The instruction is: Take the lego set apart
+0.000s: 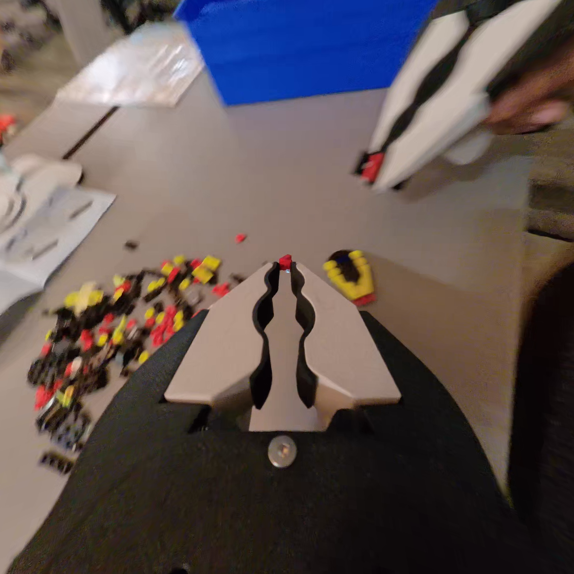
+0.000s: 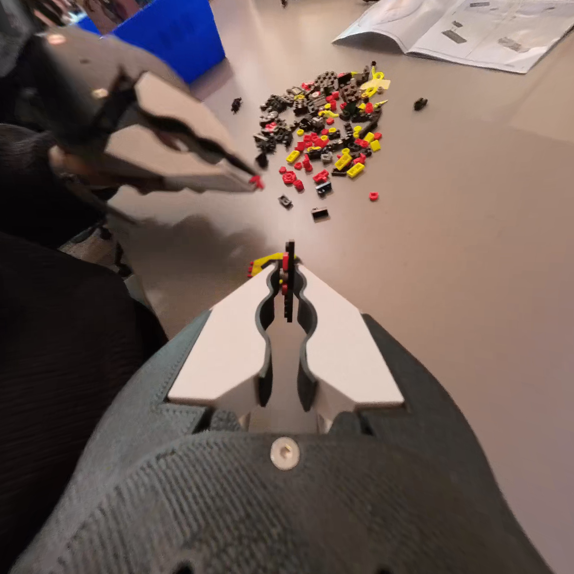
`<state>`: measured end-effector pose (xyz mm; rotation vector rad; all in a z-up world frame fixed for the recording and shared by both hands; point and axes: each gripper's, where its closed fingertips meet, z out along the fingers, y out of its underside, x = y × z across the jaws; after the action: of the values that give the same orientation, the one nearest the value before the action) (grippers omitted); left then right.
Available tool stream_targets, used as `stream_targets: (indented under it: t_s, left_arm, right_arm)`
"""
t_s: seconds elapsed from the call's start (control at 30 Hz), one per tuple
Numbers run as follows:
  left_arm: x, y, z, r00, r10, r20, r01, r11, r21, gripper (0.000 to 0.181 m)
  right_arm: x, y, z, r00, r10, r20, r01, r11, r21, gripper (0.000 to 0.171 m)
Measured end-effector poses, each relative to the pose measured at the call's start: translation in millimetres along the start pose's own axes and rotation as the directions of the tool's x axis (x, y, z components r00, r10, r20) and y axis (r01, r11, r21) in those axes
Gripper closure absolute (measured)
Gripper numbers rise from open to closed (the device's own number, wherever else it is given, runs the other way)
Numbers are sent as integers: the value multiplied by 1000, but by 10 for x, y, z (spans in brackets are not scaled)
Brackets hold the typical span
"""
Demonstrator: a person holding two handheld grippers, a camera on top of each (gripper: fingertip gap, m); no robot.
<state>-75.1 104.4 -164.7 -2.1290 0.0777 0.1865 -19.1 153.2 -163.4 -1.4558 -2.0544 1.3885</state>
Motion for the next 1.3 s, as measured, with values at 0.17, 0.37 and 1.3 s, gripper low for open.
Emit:
stream_targets:
  t_s: [0.17,0.37,1.3]
  left_arm:
    - [-534,567,85,957,-267,113,284,942,-180,145]
    - [140,28,65,952,-216,-216,219,976,-8,142]
    - [790,-305,-231,475,-464,-748,570,810,-140,180]
  right_arm:
    - [-137,8,54,990,72,124,-76,997,27,165]
    - [-366,88,85,962,33,272,-31,999,-11,164]
    - [-685,123,100,901,-23,434,20,1000,12,163]
